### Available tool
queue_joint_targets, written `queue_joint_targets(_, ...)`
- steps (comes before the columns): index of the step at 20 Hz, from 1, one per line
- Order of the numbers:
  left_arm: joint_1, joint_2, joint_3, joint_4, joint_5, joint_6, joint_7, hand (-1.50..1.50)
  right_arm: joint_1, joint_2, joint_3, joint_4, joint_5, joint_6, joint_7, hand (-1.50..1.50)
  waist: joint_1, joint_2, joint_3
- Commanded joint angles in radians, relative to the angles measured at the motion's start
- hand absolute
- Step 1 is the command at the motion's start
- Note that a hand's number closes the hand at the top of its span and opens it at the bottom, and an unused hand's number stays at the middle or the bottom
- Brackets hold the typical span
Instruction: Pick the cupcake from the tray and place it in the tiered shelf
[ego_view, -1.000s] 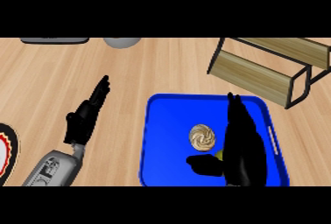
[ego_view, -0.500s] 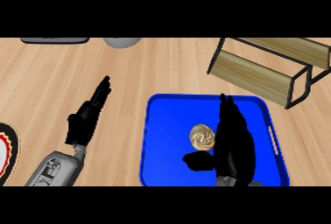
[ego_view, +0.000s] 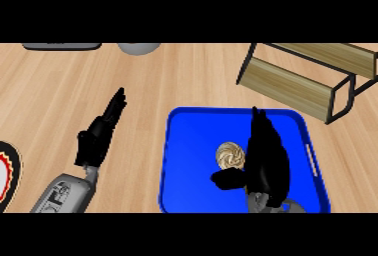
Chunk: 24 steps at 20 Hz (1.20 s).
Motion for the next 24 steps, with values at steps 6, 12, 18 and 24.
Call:
queue_joint_targets(6, 0.023, 0.011, 0.018, -0.048, -0.001, -0.031, 0.019, 0.00, -0.023, 0.012, -0.025, 0.072, 0.003, -0.011, 0.194, -1.50, 0.003, -0.001, 0.000)
queue_joint_targets(12, -0.002, -0.021, 0.038, 0.030, -0.019, -0.030, -0.022, 0.00, 0.013, 0.012, 0.009, 0.154, 0.006, -0.078, 0.150, -1.50, -0.005, 0.002, 0.000)
queue_joint_targets(18, 0.093, -0.018, 0.015, -0.075, -0.032, -0.037, -0.011, 0.00, 0.009, 0.012, -0.017, 0.193, -0.008, -0.104, 0.142, -1.50, 0.005, -0.001, 0.001)
queue_joint_targets(24, 0.023, -0.010, 0.068, -0.048, -0.035, -0.054, 0.037, 0.00, 0.036, 0.012, -0.006, 0.174, -0.026, -0.110, 0.111, -1.50, -0.004, -0.001, 0.001)
